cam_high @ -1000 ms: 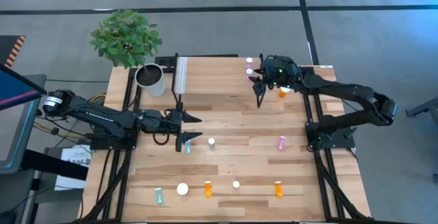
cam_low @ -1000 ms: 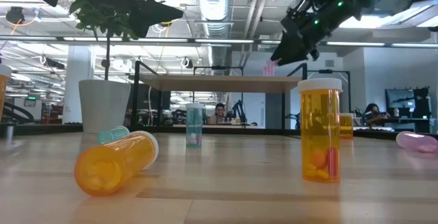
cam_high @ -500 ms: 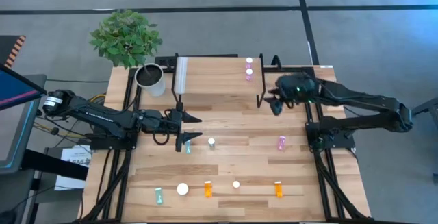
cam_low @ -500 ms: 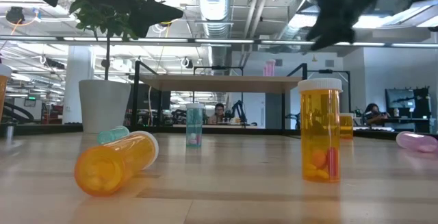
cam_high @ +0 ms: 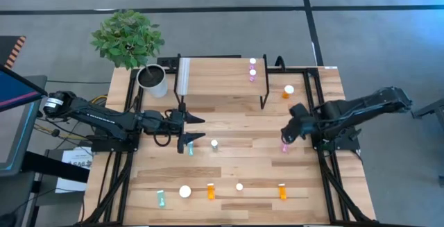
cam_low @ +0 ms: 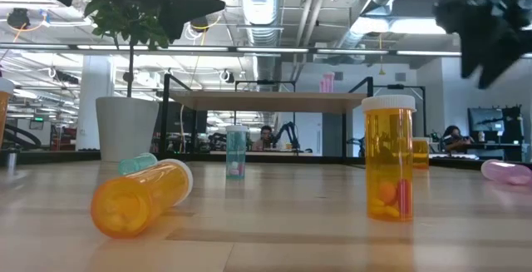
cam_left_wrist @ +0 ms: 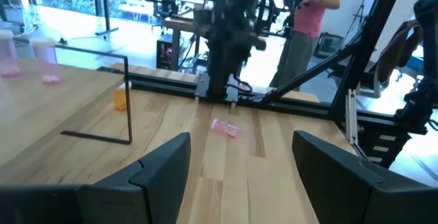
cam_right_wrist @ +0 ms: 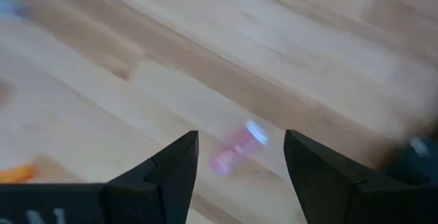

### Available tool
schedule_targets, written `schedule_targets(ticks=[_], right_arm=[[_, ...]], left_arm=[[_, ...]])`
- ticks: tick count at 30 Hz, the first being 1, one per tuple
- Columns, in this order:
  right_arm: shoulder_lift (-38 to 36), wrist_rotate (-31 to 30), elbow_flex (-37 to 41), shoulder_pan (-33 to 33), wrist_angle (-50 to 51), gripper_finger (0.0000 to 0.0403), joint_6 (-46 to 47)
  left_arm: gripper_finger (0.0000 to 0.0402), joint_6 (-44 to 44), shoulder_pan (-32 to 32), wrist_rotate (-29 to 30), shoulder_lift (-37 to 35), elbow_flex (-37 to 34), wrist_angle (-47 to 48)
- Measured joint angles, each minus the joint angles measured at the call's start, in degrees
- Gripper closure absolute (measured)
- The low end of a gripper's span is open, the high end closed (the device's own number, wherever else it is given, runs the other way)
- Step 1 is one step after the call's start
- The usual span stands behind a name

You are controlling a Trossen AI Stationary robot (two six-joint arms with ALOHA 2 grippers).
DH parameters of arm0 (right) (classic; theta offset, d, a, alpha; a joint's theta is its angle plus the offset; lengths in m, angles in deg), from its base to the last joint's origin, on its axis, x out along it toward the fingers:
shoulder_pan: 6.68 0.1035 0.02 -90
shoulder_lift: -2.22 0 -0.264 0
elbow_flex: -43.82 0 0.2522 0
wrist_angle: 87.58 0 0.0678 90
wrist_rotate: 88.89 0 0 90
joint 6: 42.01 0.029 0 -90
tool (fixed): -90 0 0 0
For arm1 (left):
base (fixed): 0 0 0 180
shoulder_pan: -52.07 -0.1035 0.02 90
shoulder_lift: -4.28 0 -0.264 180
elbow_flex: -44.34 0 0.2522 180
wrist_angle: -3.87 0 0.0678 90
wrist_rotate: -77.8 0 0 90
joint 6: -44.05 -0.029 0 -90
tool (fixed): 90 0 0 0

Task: Pick and place medicine bottles onto shelf by color
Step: Put the pink pill bottle on the shelf aligned with the other pink pill bottles

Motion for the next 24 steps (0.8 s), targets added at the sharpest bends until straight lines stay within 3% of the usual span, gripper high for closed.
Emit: schedule_targets(ticks=[4, 8, 14, 24], right_arm=[[2.5, 0.0, 0.4, 3.2, 2.4, 0.0163, 7.3], [2.4, 3.1, 5.8, 4.3, -6.3, 0.0163, 8.6], [1.1, 6.3, 16.1, 2.4, -14.1, 0.0163, 11.9], [-0.4, 6.9, 23.2, -2.3, -25.9, 0.0163, 13.9]], left_arm=[[0.0157, -0.1, 0.0, -0.5, 0.0, 0.0, -0.2], [0.0157, -0.1, 0.0, -1.1, 0.0, 0.0, -0.8], [0.0157, -0.2, 0.0, -1.1, 0.0, 0.0, -1.0], [0.0157, -0.1, 0.0, -1.1, 0.0, 0.0, -1.0]])
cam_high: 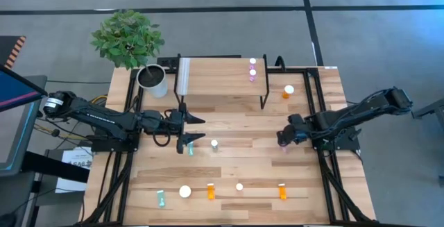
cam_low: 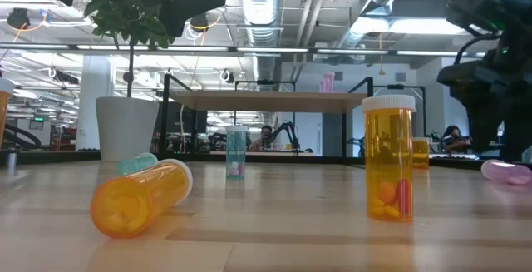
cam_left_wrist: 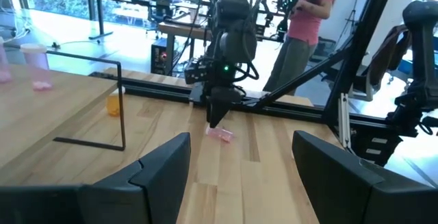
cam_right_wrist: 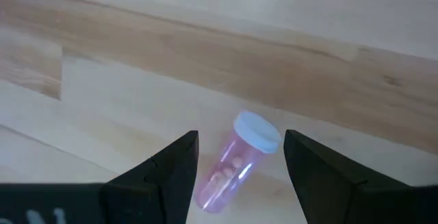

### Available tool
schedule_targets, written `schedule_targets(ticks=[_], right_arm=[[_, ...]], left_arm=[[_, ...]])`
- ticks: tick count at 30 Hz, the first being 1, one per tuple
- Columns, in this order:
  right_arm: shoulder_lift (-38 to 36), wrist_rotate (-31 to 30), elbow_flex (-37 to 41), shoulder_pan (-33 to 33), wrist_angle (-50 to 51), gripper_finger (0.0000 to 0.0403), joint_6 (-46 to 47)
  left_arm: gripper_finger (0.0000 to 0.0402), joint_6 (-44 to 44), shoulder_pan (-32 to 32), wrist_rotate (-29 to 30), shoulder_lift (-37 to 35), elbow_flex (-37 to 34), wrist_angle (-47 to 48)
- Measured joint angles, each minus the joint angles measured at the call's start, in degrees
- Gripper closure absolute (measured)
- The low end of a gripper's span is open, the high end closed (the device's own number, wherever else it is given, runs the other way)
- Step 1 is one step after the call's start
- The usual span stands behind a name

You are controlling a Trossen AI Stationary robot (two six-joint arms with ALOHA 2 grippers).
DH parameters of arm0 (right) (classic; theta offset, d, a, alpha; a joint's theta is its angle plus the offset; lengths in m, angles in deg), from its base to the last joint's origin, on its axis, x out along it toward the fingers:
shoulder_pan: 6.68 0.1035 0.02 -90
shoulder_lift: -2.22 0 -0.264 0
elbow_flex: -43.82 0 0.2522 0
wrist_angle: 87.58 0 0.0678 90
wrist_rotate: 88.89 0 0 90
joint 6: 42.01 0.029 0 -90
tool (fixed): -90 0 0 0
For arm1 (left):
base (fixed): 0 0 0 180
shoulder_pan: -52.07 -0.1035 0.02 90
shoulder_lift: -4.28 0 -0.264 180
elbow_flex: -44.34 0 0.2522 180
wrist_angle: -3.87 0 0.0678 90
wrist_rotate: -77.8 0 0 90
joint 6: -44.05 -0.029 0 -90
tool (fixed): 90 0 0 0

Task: Pick and place medicine bottles onto shelf by color
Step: Put the pink pill bottle on the shelf aligned with the other pink pill bottles

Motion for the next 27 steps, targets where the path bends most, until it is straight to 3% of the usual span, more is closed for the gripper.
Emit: schedule_targets(ticks=[11, 27], right_arm=[[0.8, 0.8, 2.2, -3.4, -1.6, 0.0168, -0.6], [6.4, 3.1, 2.0, -3.9, -6.4, 0.0251, -4.1]], left_arm=[[0.0157, 0.0, 0.0, 0.0, 0.0, 0.0, 0.1], [0.0157, -0.1, 0.0, 0.0, 0.0, 0.0, 0.1]])
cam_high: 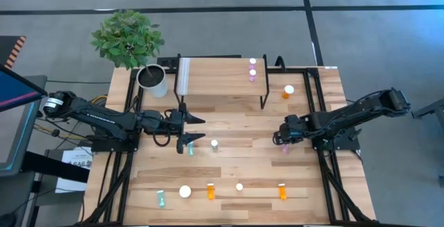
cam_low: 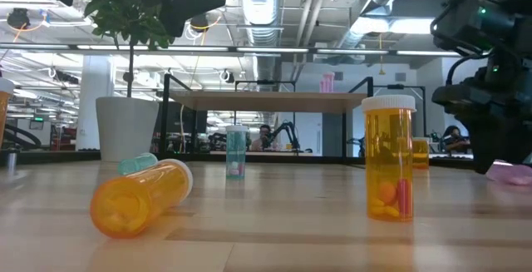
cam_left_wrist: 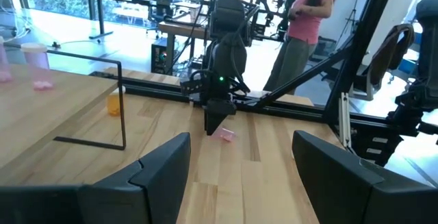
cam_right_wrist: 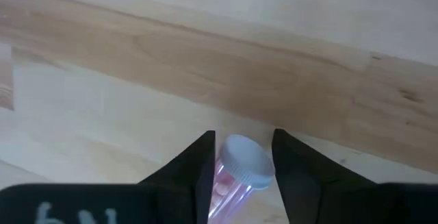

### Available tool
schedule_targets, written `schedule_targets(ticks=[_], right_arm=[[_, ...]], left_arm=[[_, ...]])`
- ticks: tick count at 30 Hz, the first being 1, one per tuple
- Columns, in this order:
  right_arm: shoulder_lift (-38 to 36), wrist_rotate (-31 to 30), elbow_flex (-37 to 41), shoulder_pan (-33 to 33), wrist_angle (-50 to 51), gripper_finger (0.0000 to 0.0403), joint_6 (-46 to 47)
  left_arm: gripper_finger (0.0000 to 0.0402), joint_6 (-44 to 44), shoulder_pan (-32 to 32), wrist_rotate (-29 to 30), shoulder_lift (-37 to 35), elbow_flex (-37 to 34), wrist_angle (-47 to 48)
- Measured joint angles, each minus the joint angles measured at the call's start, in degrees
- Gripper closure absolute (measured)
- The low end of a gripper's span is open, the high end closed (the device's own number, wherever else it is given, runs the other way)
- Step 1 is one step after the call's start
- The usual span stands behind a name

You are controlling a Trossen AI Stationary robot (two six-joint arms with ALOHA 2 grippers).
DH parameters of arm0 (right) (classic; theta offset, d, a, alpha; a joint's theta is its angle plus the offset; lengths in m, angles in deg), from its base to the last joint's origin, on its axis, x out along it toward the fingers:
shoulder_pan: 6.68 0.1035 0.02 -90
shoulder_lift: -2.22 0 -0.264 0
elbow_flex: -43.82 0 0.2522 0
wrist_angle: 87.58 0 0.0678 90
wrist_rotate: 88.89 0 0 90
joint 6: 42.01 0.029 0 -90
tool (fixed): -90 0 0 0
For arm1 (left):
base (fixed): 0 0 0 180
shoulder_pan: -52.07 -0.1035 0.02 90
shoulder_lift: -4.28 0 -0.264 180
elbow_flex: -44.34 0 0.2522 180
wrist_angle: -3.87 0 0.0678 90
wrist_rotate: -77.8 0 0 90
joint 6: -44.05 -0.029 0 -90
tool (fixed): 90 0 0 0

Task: Pick and place medicine bottles onto shelf by color
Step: Put the pink pill bottle on the shelf aligned with the other pink pill bottles

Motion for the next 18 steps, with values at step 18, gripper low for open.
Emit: schedule_targets(ticks=[18], right_arm=[[-5.6, -5.6, -6.0, -1.7, -5.3, 0.0269, -14.3]], left_arm=[[0.0157, 0.0, 0.0, 0.0, 0.0, 0.0, 0.0]])
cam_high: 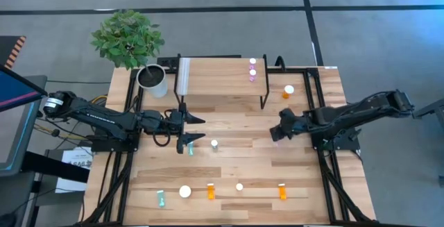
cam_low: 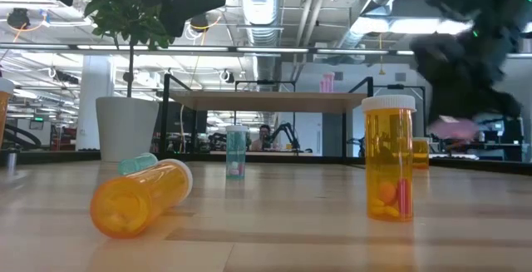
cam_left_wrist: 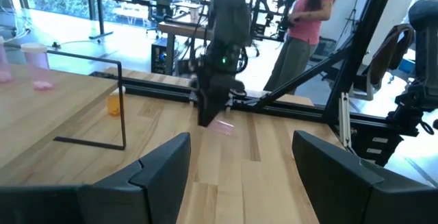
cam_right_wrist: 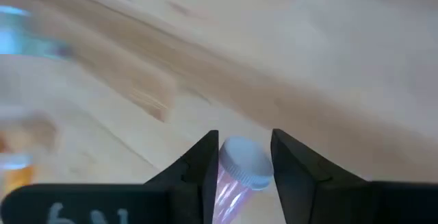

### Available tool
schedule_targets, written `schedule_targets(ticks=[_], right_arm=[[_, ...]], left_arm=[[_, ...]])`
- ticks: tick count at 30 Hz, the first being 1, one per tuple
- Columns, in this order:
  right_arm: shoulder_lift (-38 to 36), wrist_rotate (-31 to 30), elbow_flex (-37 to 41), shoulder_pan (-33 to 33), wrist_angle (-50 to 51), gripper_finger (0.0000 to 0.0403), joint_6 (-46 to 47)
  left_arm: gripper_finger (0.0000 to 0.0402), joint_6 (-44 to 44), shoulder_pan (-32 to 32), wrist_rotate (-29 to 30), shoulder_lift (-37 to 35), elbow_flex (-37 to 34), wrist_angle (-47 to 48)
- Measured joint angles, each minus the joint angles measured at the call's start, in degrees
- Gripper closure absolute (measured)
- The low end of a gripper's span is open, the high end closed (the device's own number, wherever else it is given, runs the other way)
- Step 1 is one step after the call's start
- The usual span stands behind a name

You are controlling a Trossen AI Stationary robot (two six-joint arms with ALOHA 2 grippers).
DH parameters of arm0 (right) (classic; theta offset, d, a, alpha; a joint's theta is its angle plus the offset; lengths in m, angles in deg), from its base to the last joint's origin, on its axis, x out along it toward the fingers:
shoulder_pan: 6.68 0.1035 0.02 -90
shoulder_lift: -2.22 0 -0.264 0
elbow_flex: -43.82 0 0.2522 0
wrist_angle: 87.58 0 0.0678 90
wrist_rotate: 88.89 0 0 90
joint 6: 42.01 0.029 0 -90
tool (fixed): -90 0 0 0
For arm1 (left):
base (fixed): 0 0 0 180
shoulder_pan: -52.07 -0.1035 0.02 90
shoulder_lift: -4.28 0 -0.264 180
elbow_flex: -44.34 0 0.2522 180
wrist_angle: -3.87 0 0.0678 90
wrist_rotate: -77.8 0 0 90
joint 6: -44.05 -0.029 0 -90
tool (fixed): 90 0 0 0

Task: Pick and place medicine bottles onto shelf by color
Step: Put the pink pill bottle on the shelf aligned with the other pink pill bottles

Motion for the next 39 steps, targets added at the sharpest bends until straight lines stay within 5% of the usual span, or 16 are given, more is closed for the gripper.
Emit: schedule_targets(ticks=[9, 17, 25, 39], right_arm=[[-0.8, -17.7, -10.2, -0.5, -11.0, 0.0267, -30.7], [1.7, -34.0, -11.9, -2.7, -32.0, 0.0266, -60.5], [10.2, -31.5, -11.7, -10.5, -41.0, 0.0264, -71.5], [19.4, -28.1, -11.8, -18.2, -47.6, 0.0266, -72.7]], left_arm=[[0.0157, 0.0, 0.0, 0.0, 0.0, 0.0, 0.0], [0.0157, -0.5, 0.0, 0.0, 0.0, 0.0, 0.1], [0.0157, -0.9, 0.0, 0.1, 0.0, 0.0, 0.7], [0.0157, -1.5, 0.0, 0.1, 0.0, 0.0, 1.4]])
